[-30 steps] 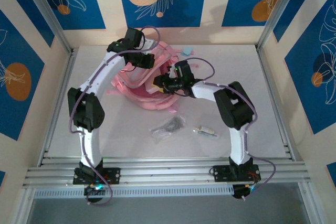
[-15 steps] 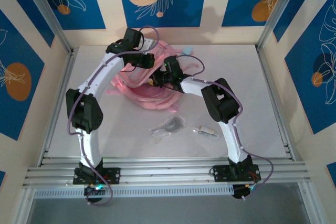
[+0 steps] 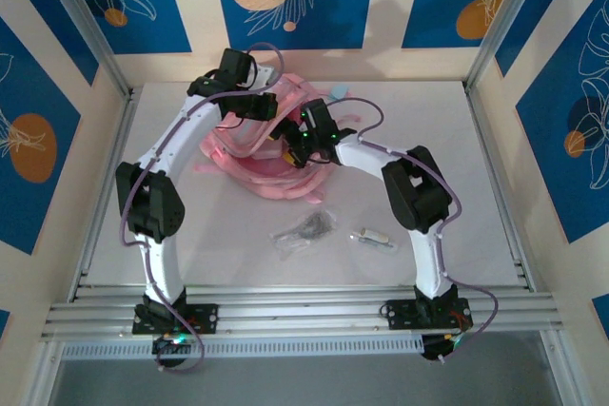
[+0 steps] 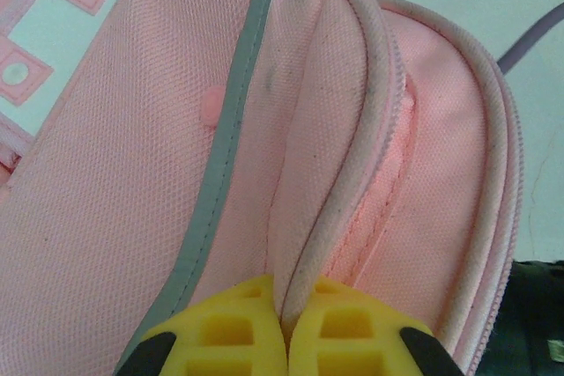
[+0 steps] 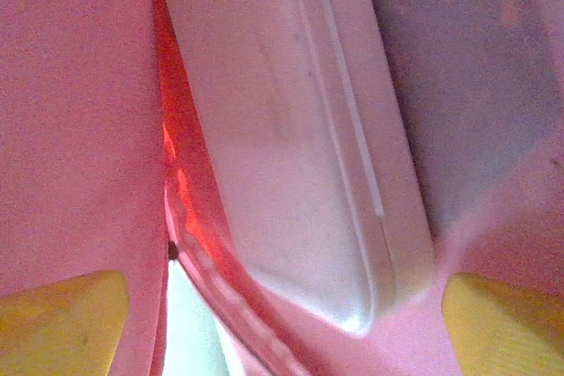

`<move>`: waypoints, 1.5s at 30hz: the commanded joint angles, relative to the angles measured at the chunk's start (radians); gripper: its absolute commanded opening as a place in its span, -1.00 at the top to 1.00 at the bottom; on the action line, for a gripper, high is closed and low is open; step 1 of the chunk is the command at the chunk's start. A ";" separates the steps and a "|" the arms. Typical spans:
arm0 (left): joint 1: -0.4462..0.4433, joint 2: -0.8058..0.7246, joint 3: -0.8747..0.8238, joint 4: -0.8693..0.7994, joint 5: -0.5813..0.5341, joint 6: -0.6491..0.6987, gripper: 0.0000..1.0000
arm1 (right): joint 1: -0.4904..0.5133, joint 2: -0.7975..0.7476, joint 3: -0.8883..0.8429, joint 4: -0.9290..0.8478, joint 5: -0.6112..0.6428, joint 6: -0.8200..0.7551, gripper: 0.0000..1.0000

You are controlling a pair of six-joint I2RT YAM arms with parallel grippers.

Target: Pack the student bag

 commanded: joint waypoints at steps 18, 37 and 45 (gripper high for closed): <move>-0.009 -0.188 -0.320 0.103 -0.068 -0.069 -0.28 | 0.036 -0.556 -0.396 -0.317 0.247 -0.307 -0.99; -0.232 -0.510 -0.928 0.161 -0.022 -0.184 -0.39 | -0.068 -0.749 -0.678 -0.249 0.231 -0.311 -0.99; -0.372 -0.408 -0.943 0.212 -0.052 -0.074 -0.42 | -0.082 -0.739 -0.707 -0.217 0.184 -0.301 -0.99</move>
